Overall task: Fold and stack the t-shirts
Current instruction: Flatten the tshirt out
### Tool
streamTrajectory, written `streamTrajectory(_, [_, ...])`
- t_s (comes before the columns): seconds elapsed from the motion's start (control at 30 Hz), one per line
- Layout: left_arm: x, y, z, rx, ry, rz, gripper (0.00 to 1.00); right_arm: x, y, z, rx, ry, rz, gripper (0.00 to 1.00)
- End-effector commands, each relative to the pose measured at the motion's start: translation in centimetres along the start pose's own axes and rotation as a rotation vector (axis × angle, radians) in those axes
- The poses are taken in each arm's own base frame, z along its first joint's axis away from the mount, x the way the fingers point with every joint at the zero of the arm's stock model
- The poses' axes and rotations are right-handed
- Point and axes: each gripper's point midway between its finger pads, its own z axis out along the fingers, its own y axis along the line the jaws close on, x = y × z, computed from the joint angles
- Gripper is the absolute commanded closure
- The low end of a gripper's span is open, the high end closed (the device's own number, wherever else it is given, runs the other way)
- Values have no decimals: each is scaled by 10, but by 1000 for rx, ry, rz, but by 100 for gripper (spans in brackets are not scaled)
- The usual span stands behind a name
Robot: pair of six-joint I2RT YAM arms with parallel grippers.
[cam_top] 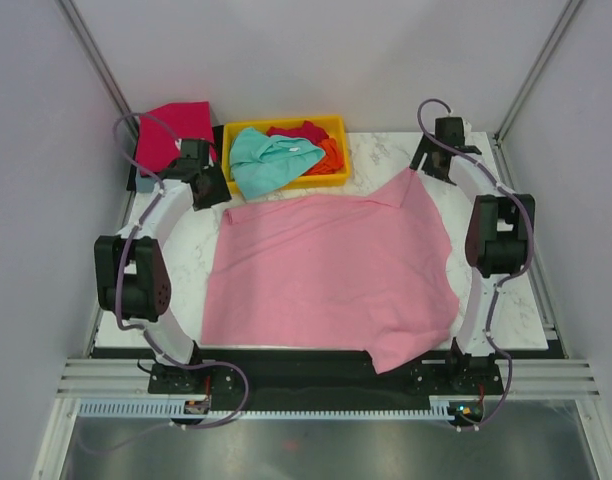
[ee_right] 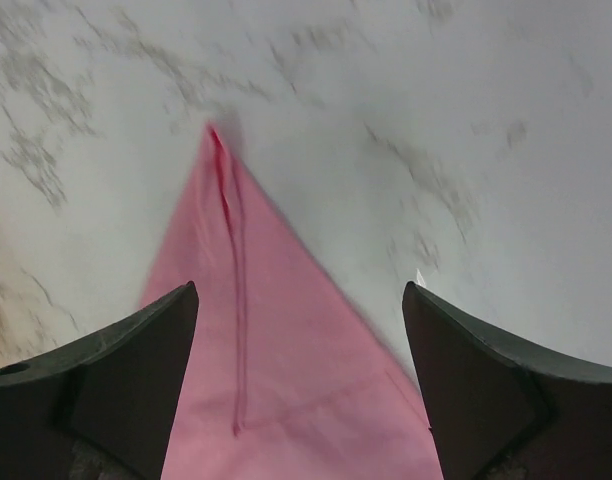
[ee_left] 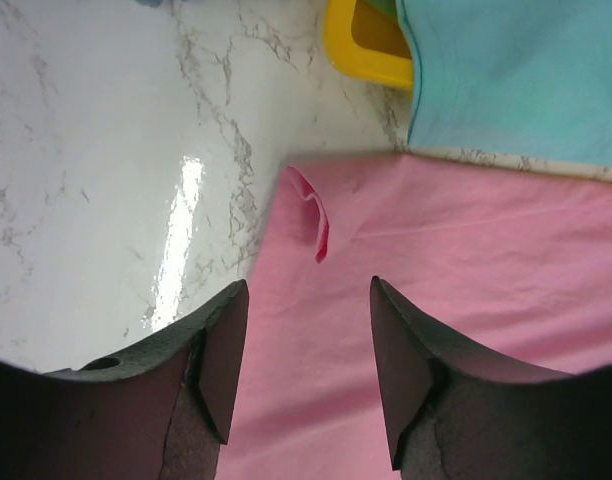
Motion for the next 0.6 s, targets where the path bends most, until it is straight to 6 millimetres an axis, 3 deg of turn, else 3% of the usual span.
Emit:
streamTrajectory(0.0, [15,-13,15,14,19,-12,42,6,-18,-67,31,-33,59,9])
streamTrajectory(0.03, [22,-16,19,14,36,-11,42,-2,-18,-97,5,-72,74,9])
streamTrajectory(0.07, [25,-16,21,9,43,-12,42,36,-33,-99,26,-3,78,9])
streamTrajectory(0.1, [30,-16,25,5,48,-14,42,48,-32,-111,3,13,108,9])
streamTrajectory(0.13, [34,-16,28,-8,48,-18,41,44,-29,-136,-50,-16,129,9])
streamTrajectory(0.17, [37,-15,30,-11,53,-21,40,79,-37,-137,-60,35,134,9])
streamTrajectory(0.2, [41,-14,34,-19,56,-23,39,79,-34,-156,-104,10,151,9])
streamTrajectory(0.23, [42,-12,36,-35,52,-30,39,92,-26,-162,-169,44,158,9])
streamTrajectory(0.27, [44,-11,38,-43,56,-34,38,113,-31,-164,-171,78,154,9])
streamTrajectory(0.37, [52,-11,44,-55,71,-53,40,130,-30,-181,-212,107,129,10])
streamTrajectory(0.57, [63,-12,53,-69,63,-79,44,127,-37,-203,-218,83,77,10])
